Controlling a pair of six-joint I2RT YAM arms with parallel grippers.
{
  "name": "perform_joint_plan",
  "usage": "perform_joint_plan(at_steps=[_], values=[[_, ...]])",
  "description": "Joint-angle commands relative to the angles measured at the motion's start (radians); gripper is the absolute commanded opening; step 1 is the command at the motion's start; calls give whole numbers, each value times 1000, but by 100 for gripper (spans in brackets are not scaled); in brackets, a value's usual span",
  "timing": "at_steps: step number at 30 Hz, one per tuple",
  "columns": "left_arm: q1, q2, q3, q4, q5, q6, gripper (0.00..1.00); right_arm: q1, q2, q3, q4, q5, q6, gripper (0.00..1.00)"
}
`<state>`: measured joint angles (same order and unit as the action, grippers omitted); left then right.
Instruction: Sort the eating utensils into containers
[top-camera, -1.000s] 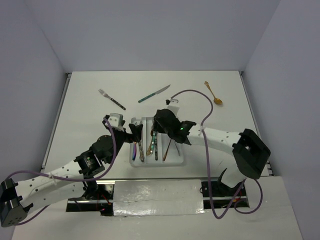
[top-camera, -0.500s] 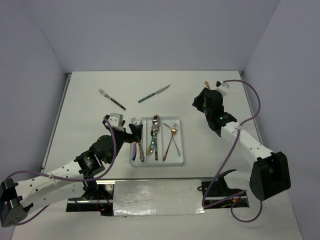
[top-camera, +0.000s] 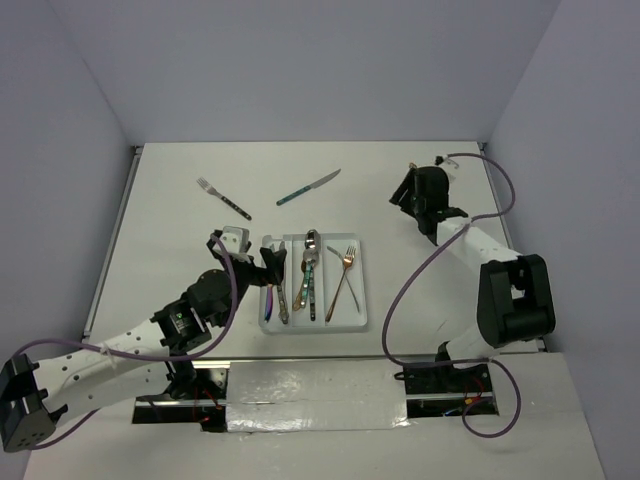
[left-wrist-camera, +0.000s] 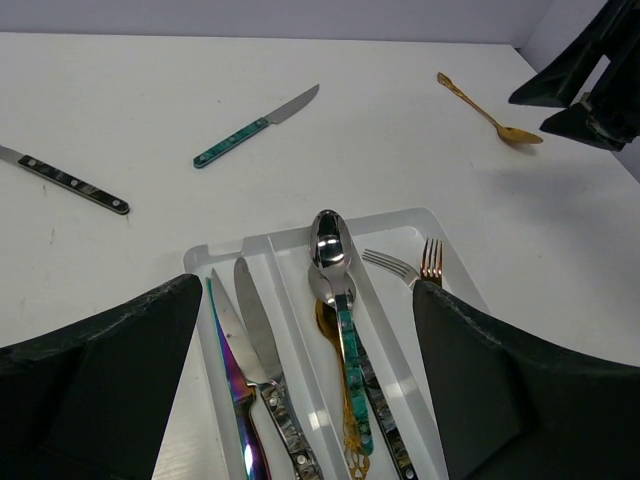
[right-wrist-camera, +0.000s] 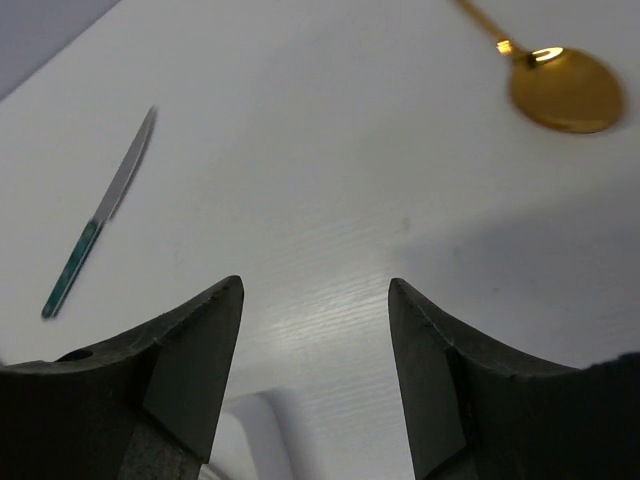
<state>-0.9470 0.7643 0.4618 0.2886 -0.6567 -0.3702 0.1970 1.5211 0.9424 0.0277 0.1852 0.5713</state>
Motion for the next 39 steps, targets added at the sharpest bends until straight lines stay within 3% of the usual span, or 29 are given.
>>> perform_joint_plan(at_steps=[1, 4, 8, 21, 39], values=[[-4, 6, 23, 27, 0, -1, 99, -57, -41, 19, -67, 141, 102, 68], [-4, 33, 31, 32, 31, 7, 100, -88, -6, 48, -147, 242, 174, 68], [-4, 114, 77, -2, 39, -4, 99, -161, 112, 122, -242, 189, 263, 67], [-4, 151, 83, 6, 34, -1, 99, -274, 264, 147, -164, 94, 440, 66], [-4, 161, 84, 4, 35, -13, 99, -323, 402, 269, -235, 40, 608, 63]])
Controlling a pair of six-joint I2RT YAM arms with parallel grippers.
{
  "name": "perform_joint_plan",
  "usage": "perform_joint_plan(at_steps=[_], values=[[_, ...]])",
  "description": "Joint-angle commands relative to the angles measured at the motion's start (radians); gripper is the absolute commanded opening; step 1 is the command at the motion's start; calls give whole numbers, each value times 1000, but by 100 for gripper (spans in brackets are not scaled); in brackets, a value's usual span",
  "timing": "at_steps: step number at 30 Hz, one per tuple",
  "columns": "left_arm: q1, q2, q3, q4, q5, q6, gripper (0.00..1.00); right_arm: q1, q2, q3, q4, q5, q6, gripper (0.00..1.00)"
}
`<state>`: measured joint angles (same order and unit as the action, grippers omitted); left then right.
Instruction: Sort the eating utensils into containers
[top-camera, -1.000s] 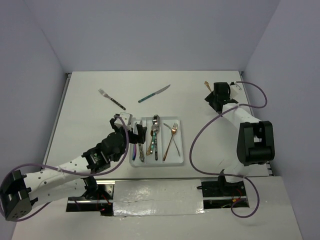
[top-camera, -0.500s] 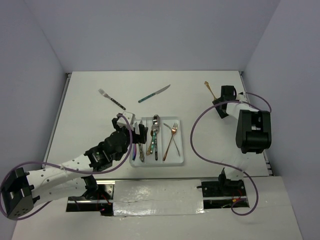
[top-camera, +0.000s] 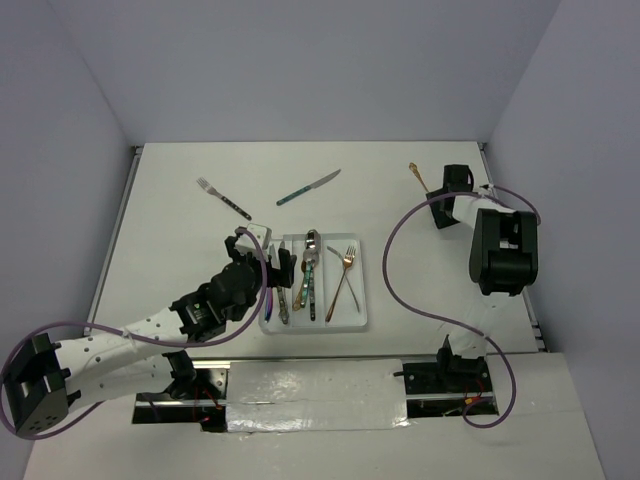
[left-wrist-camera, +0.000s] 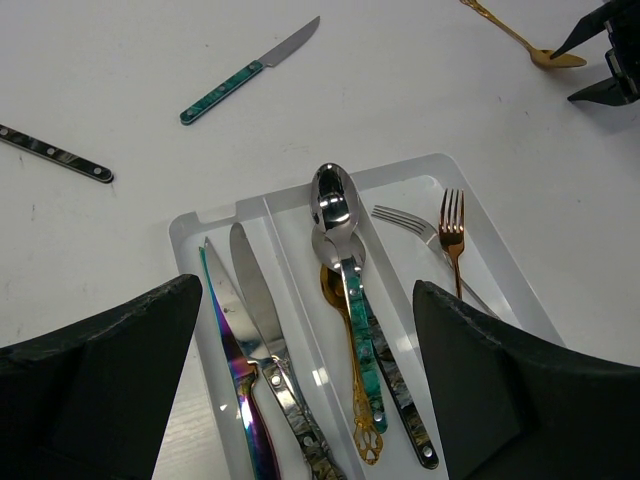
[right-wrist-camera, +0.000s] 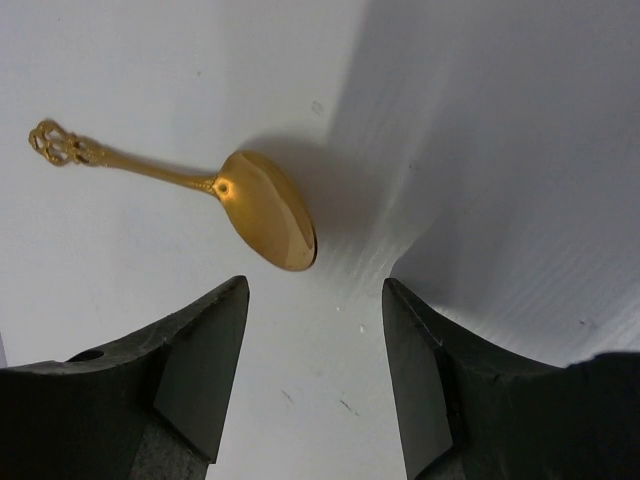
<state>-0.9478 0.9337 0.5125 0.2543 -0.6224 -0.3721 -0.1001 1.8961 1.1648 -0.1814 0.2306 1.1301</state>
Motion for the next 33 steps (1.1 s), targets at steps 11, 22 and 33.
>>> perform_joint_plan(at_steps=[11, 22, 33], values=[[-2, -4, 32, 42, 1, -10, 99, -52, 84, 124, -41, -59, 22, 60], [-3, 13, 43, 37, 12, -13, 100, -72, 110, 116, -9, -120, 30, 43], [-2, -3, 35, 39, 18, -18, 100, -73, 92, 96, 17, -123, 7, 25]])
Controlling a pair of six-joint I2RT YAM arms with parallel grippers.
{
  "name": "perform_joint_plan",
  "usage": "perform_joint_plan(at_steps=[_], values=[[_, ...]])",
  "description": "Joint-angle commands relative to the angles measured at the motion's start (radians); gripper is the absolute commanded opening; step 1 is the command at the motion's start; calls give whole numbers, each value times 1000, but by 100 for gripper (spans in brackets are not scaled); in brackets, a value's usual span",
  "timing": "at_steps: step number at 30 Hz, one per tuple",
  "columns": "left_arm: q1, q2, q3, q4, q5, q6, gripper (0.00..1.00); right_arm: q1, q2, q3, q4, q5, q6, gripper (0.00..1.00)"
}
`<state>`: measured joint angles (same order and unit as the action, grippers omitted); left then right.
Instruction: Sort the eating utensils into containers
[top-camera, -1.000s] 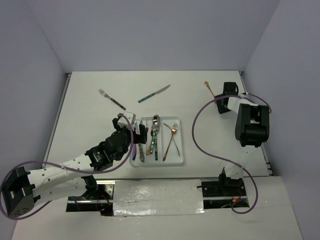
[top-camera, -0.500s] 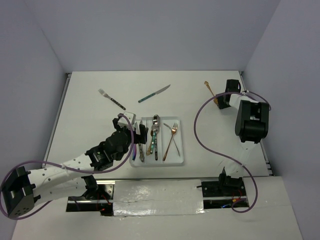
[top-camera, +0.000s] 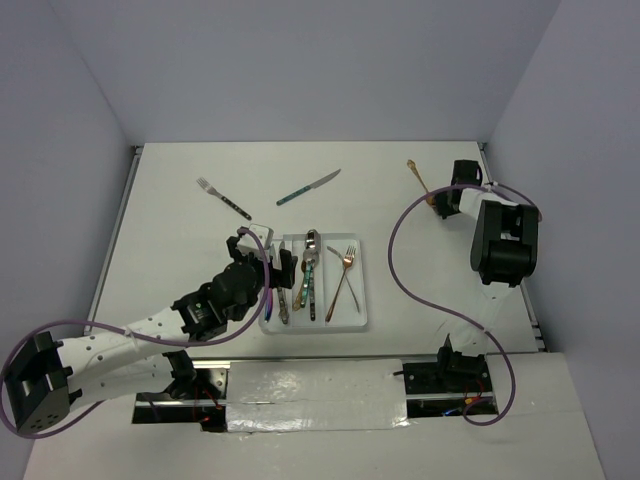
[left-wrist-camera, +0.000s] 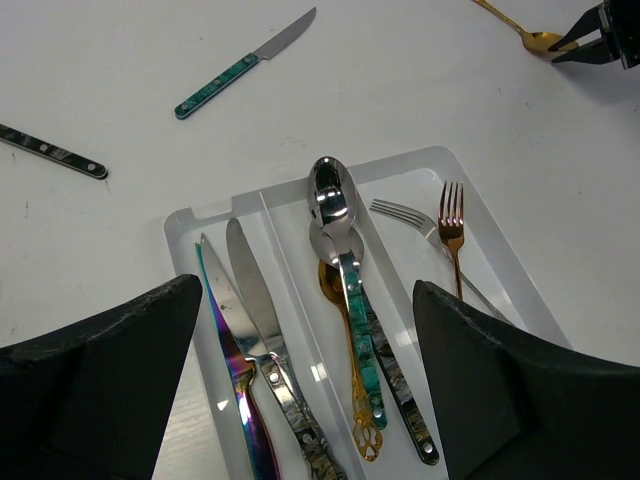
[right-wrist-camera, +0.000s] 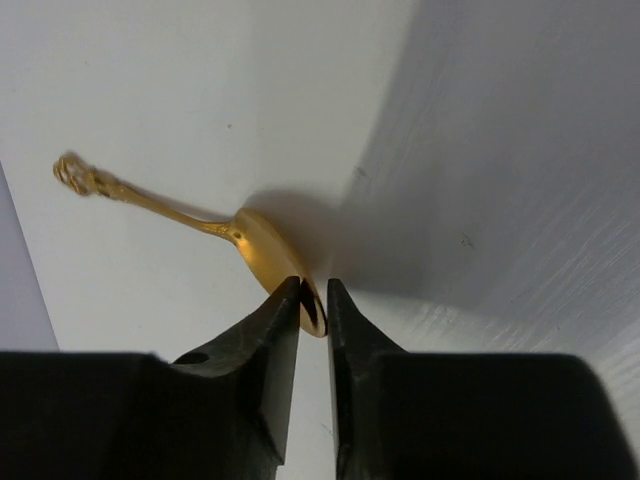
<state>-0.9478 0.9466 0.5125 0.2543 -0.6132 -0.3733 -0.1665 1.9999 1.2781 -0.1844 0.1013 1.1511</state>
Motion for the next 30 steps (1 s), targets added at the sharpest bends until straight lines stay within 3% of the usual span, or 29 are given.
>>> perform_joint_plan(at_steps=[1, 2, 4, 11, 16, 25, 28, 30], values=[[-2, -16, 35, 37, 9, -15, 99, -7, -18, -20, 23, 8, -19, 20], [-2, -16, 37, 37, 9, -15, 100, -8, -23, -26, 25, 11, -24, 9], [-3, -16, 38, 31, 4, -16, 99, -16, -46, -37, 42, 11, -57, 0], [-2, -35, 24, 46, 16, -18, 99, -21, -162, -51, 193, -90, -309, 0], [-3, -5, 35, 51, 52, -21, 99, -19, -202, 90, 166, -432, -620, 0], [-2, -6, 46, 31, 26, -24, 99, -11, -404, 6, 260, -764, -772, 0], [-3, -63, 18, 49, 26, -18, 99, 22, -414, 56, 214, -872, -846, 0], [-3, -104, 4, 51, 21, -15, 99, 83, -397, 111, 68, -882, -984, 0]])
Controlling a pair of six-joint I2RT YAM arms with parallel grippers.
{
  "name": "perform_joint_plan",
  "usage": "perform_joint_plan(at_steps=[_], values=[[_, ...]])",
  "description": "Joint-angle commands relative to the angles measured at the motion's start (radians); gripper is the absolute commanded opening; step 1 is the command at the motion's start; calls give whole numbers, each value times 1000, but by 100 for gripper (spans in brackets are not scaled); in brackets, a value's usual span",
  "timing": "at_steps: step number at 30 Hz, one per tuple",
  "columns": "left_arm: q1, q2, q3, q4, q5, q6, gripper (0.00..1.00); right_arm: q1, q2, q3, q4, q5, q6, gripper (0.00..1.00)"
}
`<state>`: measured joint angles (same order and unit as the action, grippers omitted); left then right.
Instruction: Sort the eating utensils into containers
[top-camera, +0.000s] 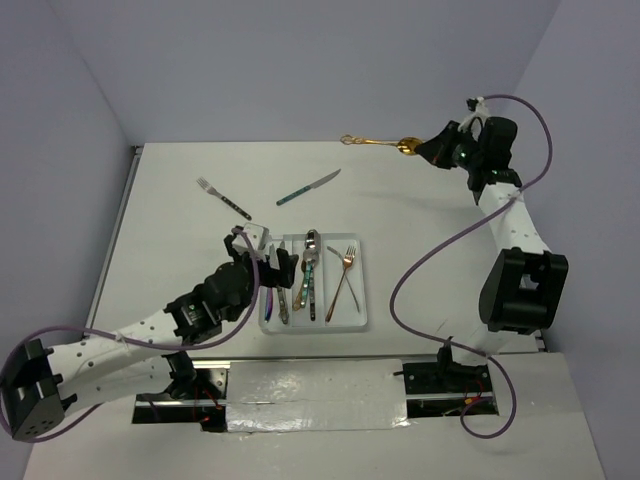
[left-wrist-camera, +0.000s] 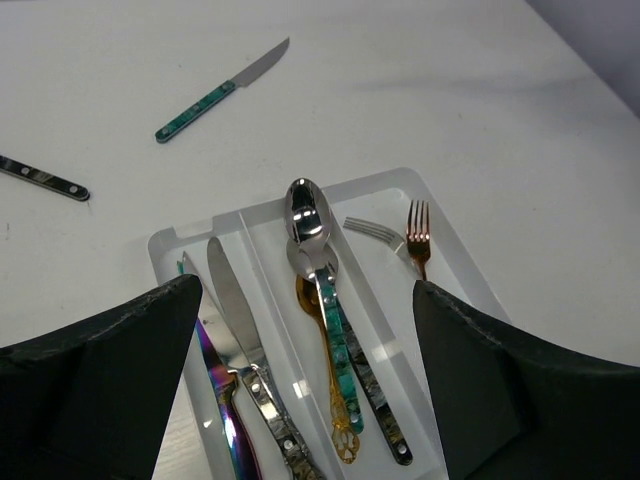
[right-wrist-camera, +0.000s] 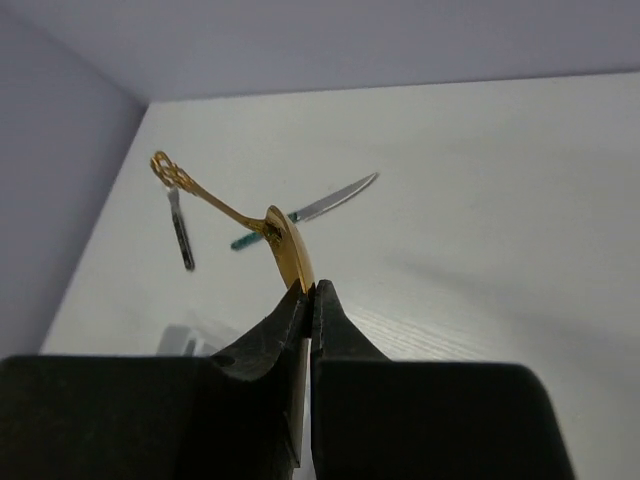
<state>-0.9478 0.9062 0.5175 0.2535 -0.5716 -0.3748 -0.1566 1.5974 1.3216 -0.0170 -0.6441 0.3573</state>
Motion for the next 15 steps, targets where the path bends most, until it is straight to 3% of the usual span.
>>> perform_joint_plan(at_steps=[1, 7, 11, 15], values=[[-3, -75, -5, 56, -20, -12, 99, 98, 13, 106, -136, -169, -237, 0], [-2, -110, -17, 53, -19, -6, 99, 264, 78, 225, -397, -203, -530, 0], [-2, -121, -33, 79, -30, 13, 99, 311, 139, 290, -644, -363, -742, 0], [-3, -159, -39, 70, -51, -4, 99, 368, 228, 376, -851, -324, -908, 0]])
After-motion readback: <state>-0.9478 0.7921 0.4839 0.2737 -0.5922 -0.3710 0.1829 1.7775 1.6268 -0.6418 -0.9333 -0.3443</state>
